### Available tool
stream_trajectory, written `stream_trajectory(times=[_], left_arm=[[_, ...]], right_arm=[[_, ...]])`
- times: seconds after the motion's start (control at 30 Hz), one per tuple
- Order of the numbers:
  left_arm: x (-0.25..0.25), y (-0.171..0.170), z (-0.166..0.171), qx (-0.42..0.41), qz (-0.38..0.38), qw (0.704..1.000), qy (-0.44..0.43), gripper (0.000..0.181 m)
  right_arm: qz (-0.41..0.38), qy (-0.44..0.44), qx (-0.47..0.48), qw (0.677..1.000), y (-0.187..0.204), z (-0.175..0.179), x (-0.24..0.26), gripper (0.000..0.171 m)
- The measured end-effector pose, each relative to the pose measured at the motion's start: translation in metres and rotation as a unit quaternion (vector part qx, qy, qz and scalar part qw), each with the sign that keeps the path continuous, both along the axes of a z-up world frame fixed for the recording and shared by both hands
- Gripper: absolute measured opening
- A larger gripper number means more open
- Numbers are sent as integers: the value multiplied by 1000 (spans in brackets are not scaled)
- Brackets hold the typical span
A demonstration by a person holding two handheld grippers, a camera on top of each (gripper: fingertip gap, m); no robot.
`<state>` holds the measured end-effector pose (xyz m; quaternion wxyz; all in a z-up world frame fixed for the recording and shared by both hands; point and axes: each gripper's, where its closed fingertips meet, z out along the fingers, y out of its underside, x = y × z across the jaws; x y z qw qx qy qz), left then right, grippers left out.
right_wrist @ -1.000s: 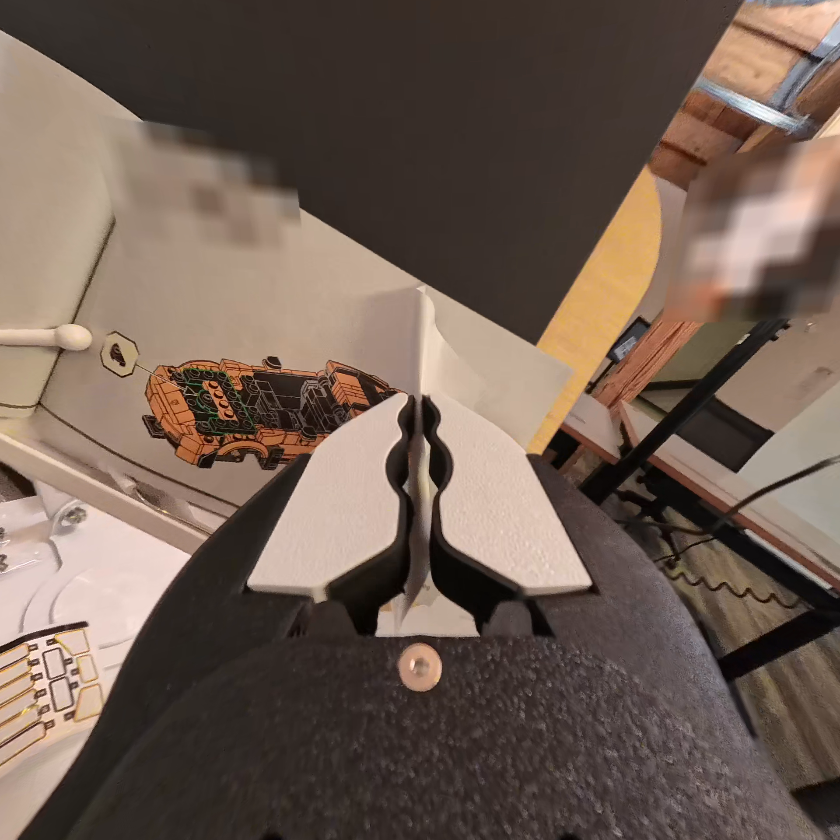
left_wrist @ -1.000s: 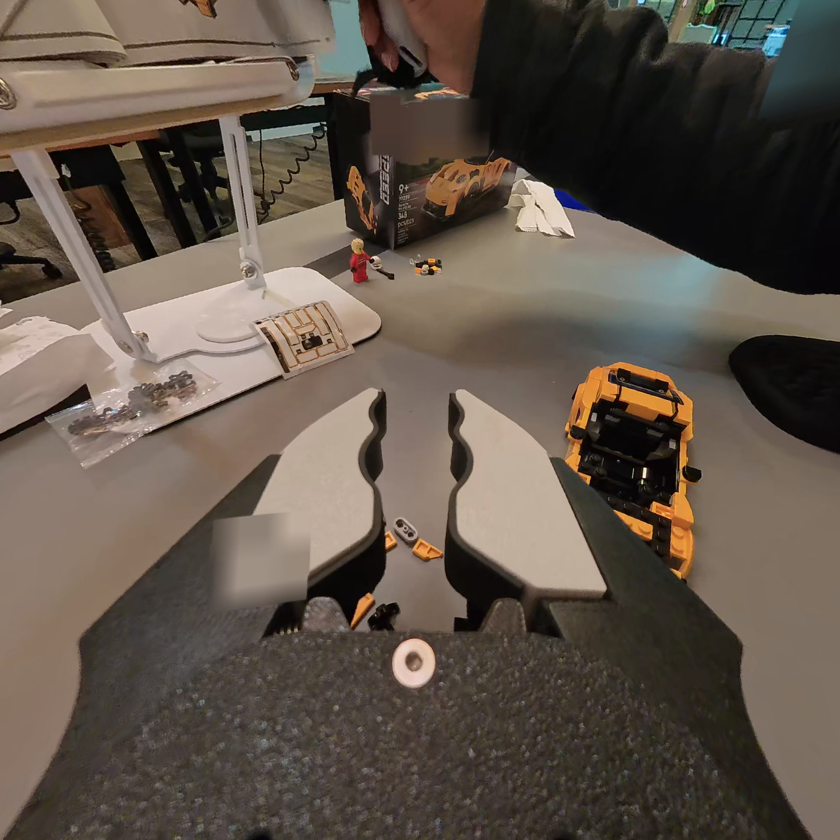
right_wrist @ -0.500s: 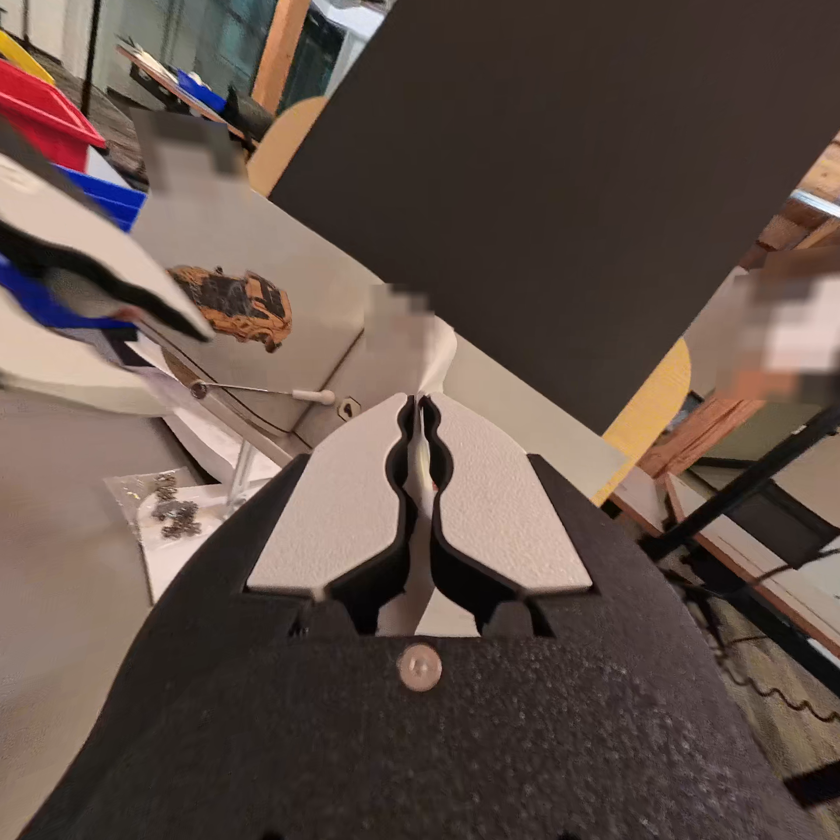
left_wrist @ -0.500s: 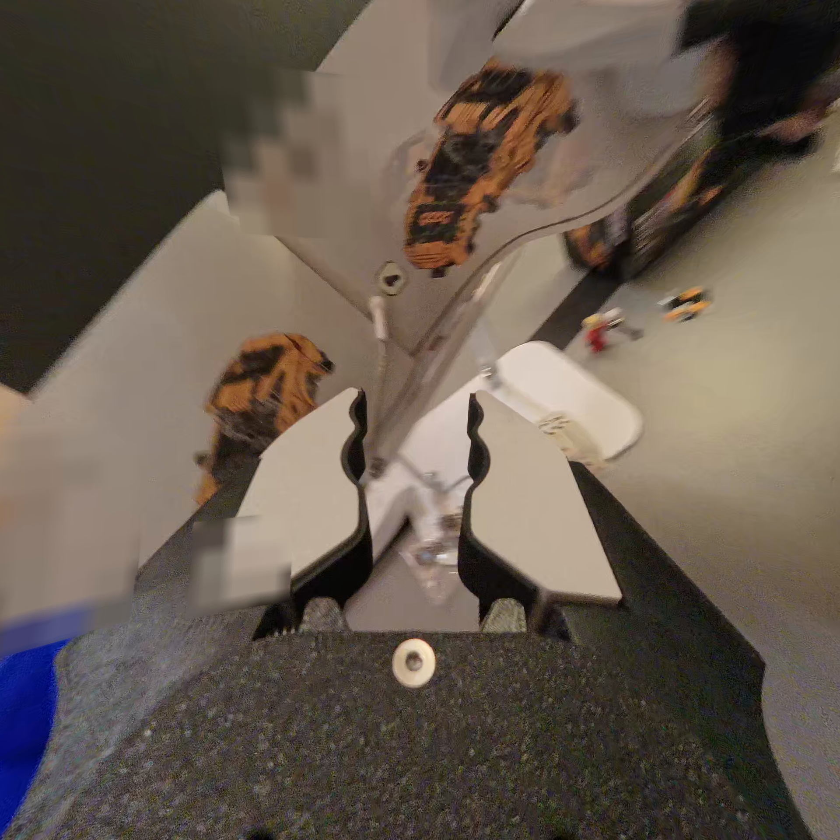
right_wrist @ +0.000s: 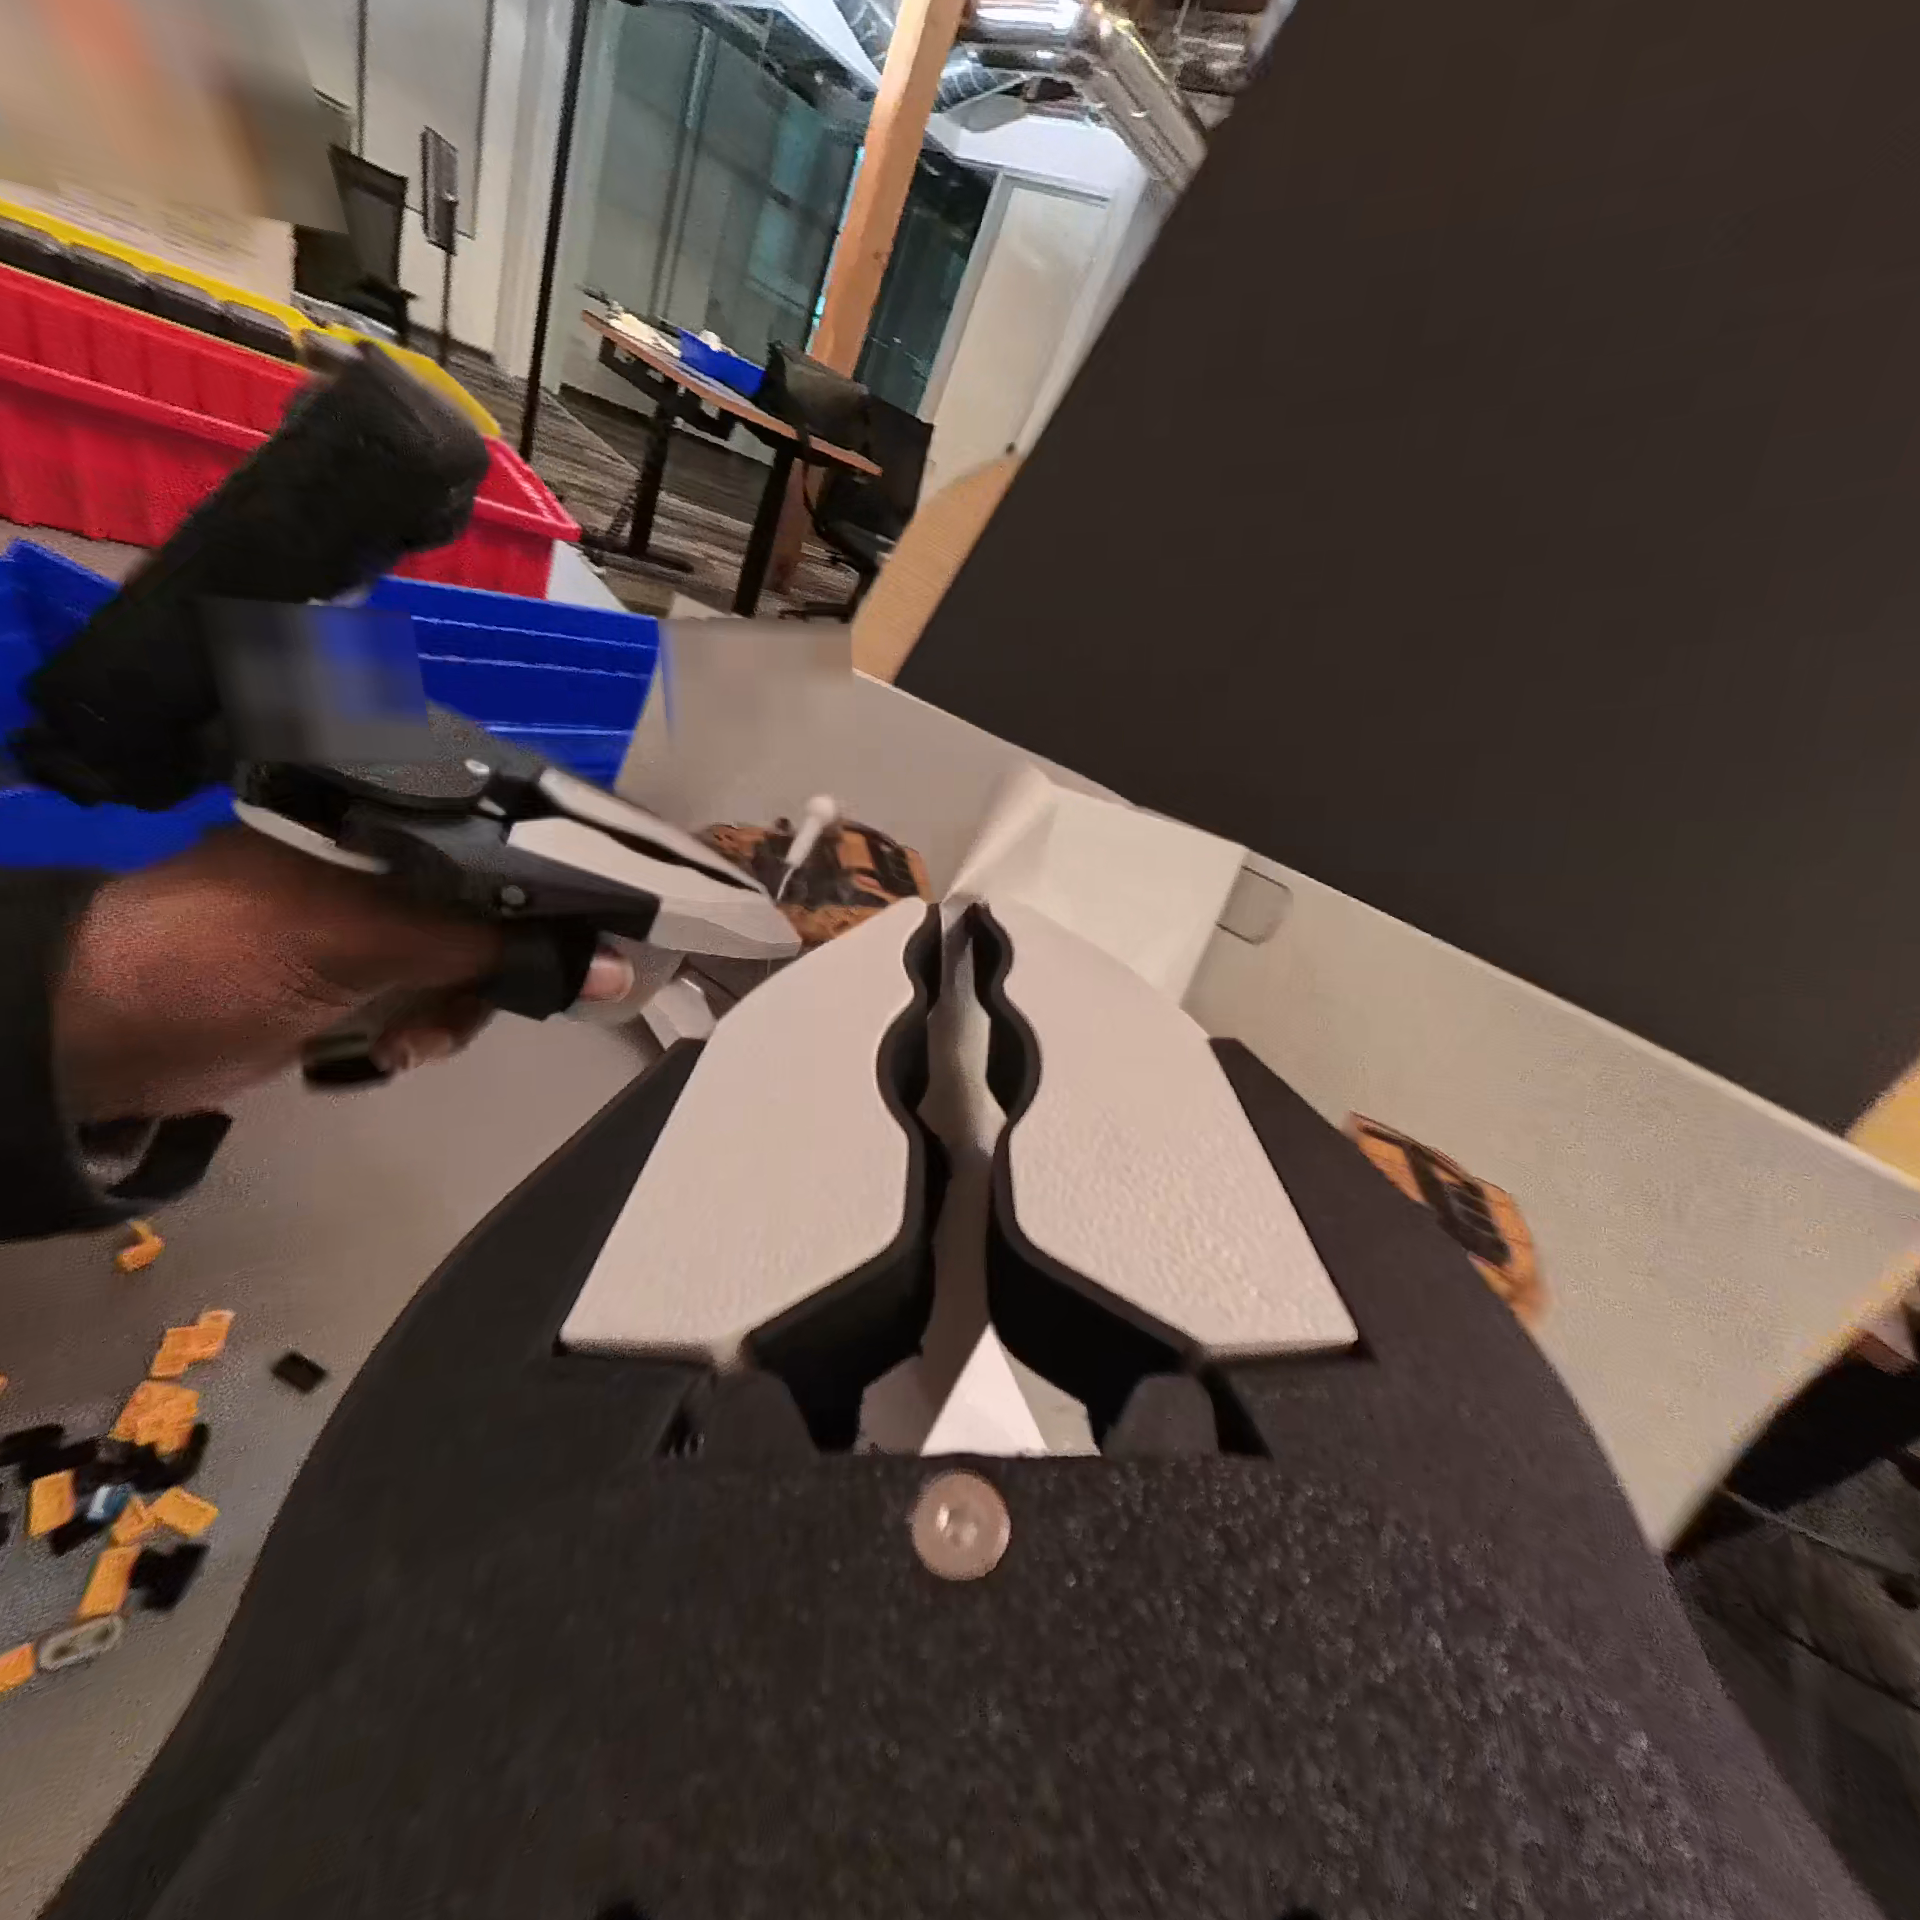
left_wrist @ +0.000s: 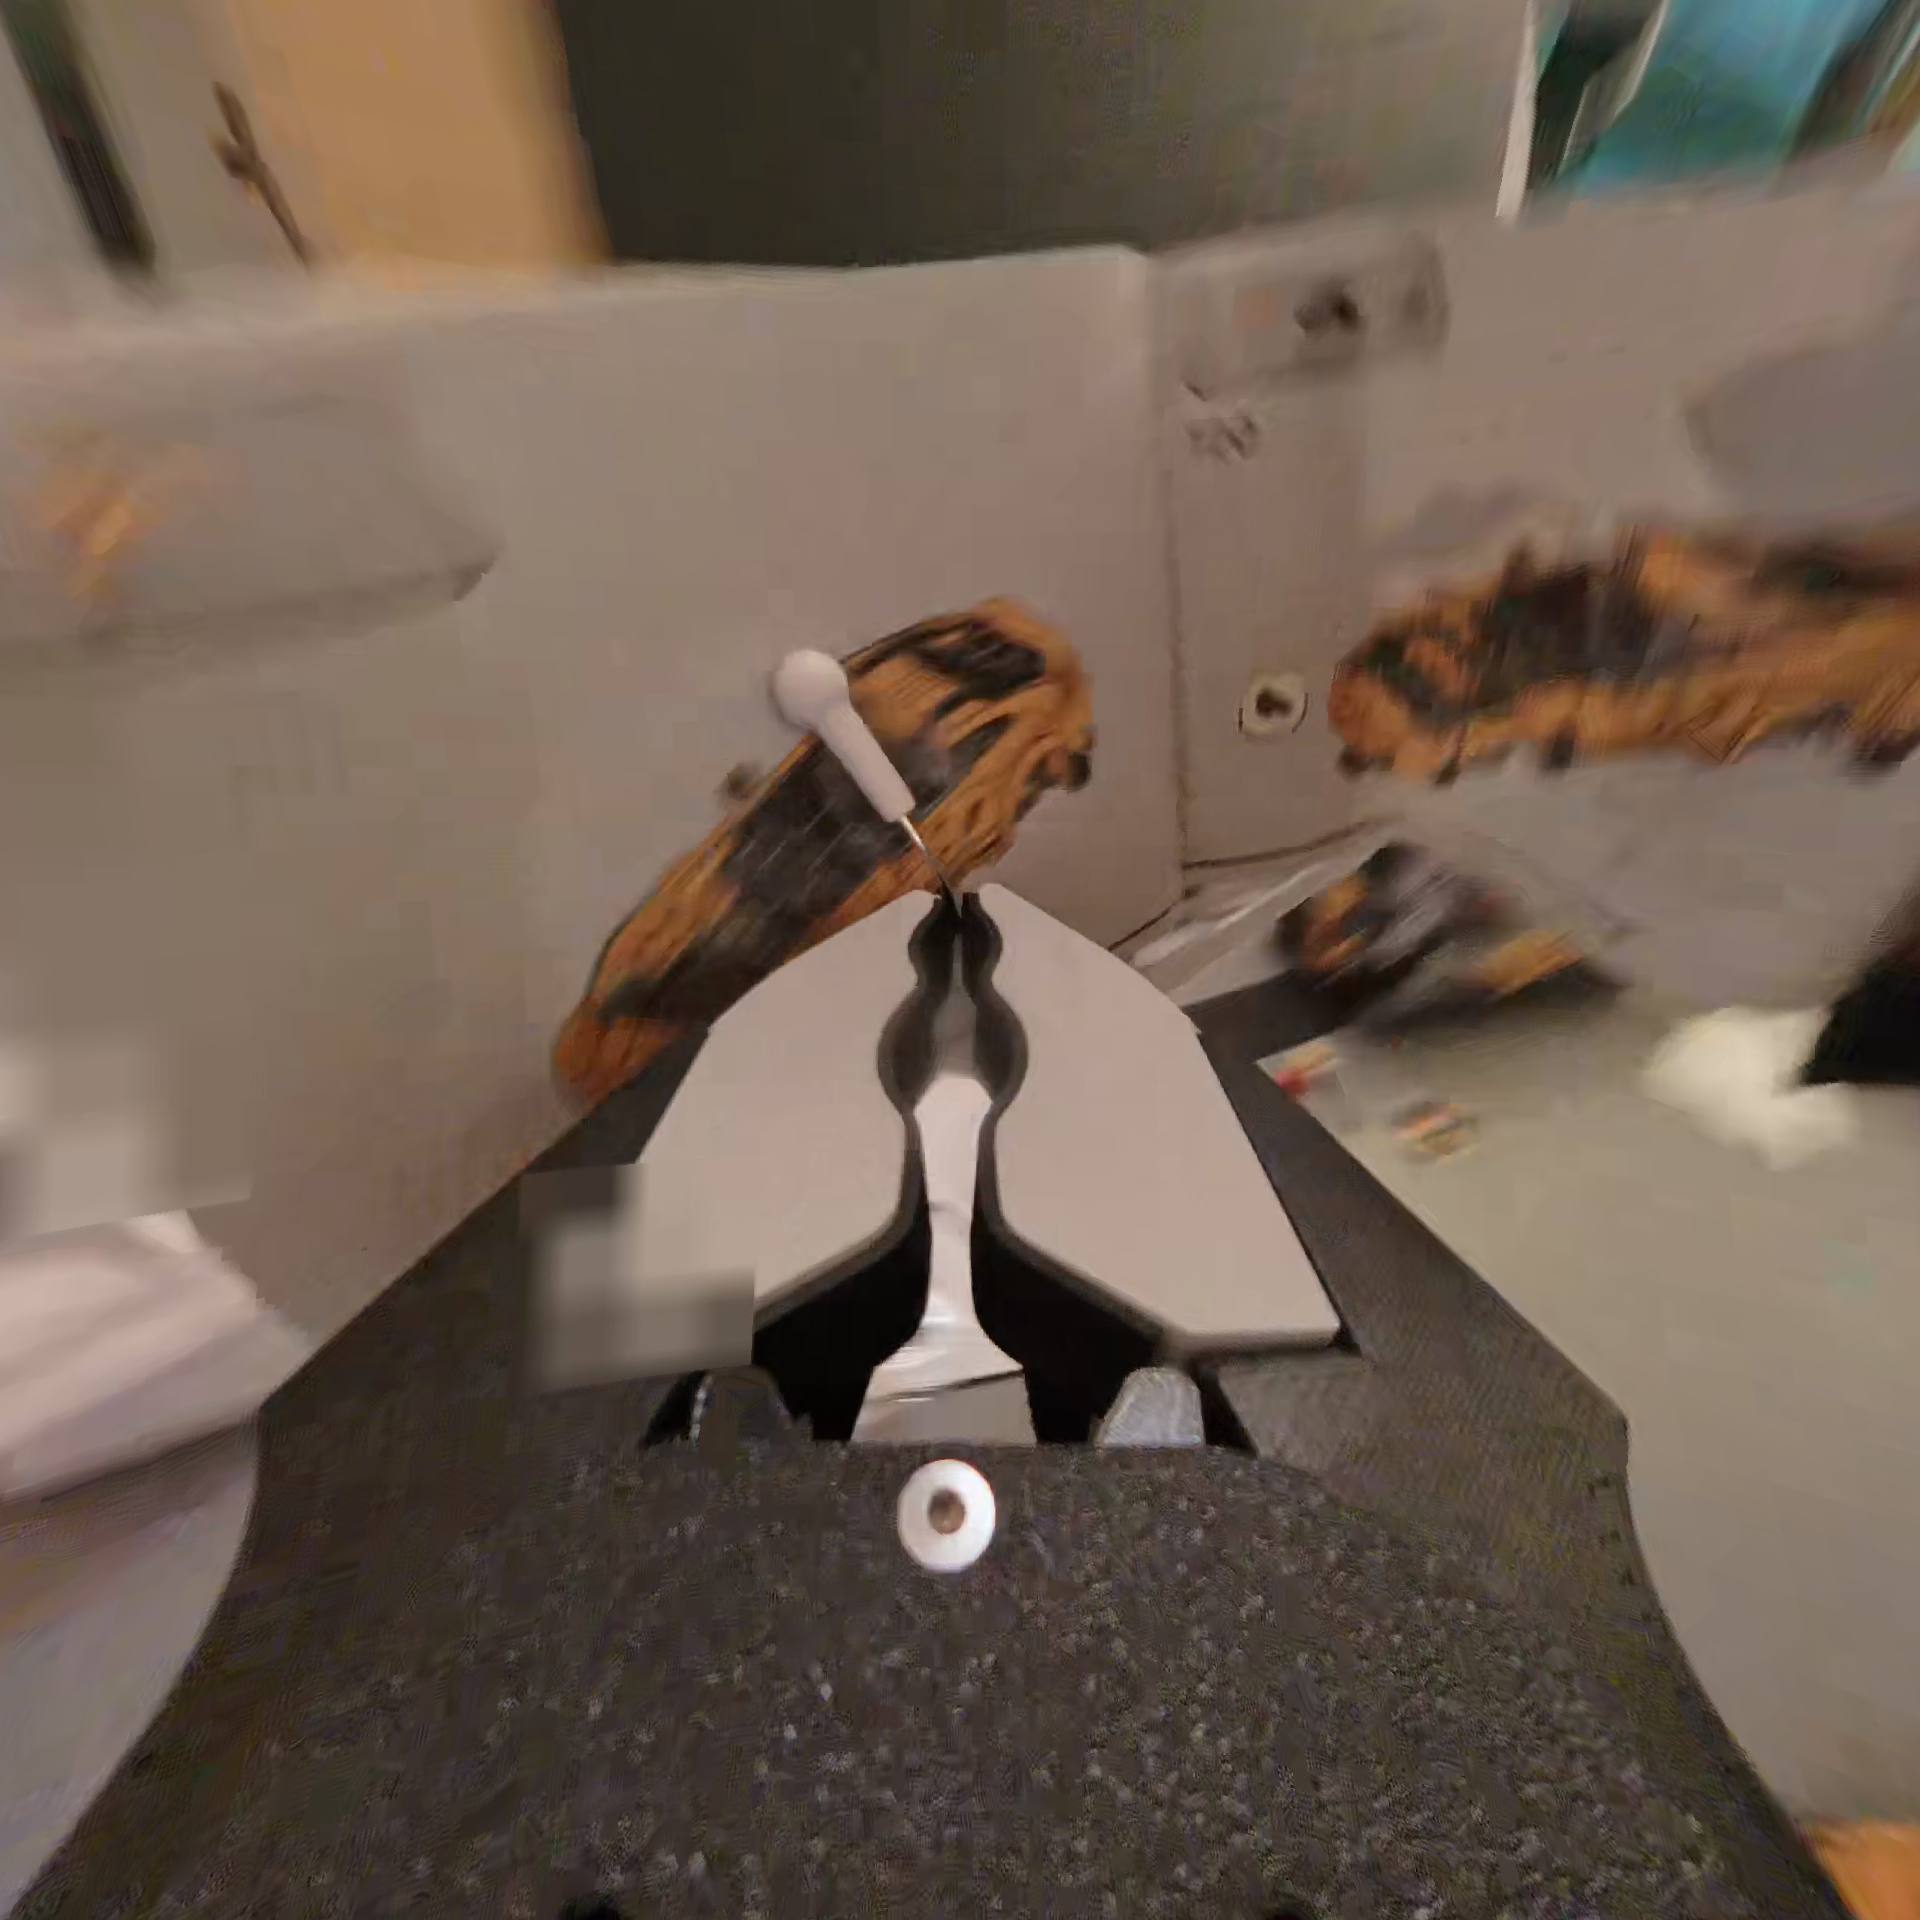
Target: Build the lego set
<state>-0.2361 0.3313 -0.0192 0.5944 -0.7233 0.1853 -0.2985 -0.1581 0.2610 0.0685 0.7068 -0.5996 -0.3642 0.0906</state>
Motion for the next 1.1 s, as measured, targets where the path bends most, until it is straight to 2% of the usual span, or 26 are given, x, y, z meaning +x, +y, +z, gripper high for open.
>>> stream_trajectory(times=[0.03, 0.1, 0.17, 0.23, 0.3, 0.4, 0.47, 0.5, 0.53, 0.63, 0.9, 1.1], left_arm=[[-9, -2, -7, -48, -16, 993, -111, 2], [-20, -10, -25, -148, -54, 941, -299, 2], [-21, -27, -41, -212, -105, 904, -357, 0], [-37, -44, -42, -202, -107, 906, -356, 5], [-59, -51, -26, -140, -69, 939, -305, 6], [-65, -42, 11, -45, -44, 988, -142, 14], [-70, -2, 16, 8, 25, 999, 18, 14], [-67, 17, 9, -3, 33, 996, 78, 10], [-59, 26, 9, -19, 21, 995, 91, 6], [-39, 38, 29, 8, 11, 993, 116, 1], [0, 37, 44, 92, 14, 974, 205, 0], [39, 38, 49, 117, -9, 957, 264, 0]], right_arm=[[6, -2, 1, 1000, -1, 1, -9, 5], [10, -16, 2, 1000, 0, 0, -30, 6], [10, -33, -4, 999, 6, -6, -50, 7], [10, -45, -11, 999, 12, -13, -66, 8], [0, -51, -12, 999, 21, -17, -75, 8], [-9, -42, -20, 999, 29, -19, -75, 4], [-13, -24, -33, 999, 31, -19, -70, 2], [-12, -14, -45, 999, 30, -20, -67, 2], [-10, 0, -58, 998, 30, -20, -63, 1], [-11, 42, -84, 996, 31, -17, -43, 0], [-12, 98, -96, 991, 29, -2, 1, 0], [-31, 144, -101, 984, 25, 6, 53, 0]])
